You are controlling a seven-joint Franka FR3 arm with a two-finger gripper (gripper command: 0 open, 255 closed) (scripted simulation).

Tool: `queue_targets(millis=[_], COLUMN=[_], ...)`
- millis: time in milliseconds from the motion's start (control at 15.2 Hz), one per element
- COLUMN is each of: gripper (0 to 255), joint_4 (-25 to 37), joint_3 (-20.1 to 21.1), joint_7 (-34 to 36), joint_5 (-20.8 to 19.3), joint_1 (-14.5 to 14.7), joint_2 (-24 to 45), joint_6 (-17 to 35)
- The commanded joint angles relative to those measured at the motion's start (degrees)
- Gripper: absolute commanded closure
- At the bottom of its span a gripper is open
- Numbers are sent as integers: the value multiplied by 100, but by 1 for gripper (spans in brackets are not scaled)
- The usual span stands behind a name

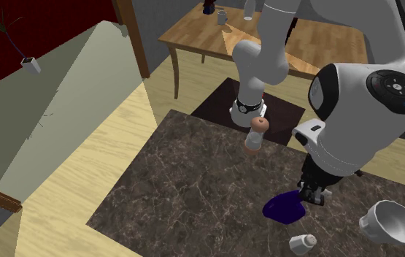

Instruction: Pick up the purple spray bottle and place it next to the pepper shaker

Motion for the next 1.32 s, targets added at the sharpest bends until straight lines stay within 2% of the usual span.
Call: queue_targets(millis=[0,264,330,660,924,1254], gripper=[255,255,0,0,0,0], joint_4=[-14,-14,-14,-14,495,495], joint_3=[5,5,5,5,-272,-274], joint_7=[1,1,1,1,-141,-140], joint_5=[-3,-3,-3,-3,146,145], joint_1=[-1,-1,-1,-1,56,58], joint_2=[6,6,6,6,-324,-324], joint_6=[21,21,21,21,-758,-758])
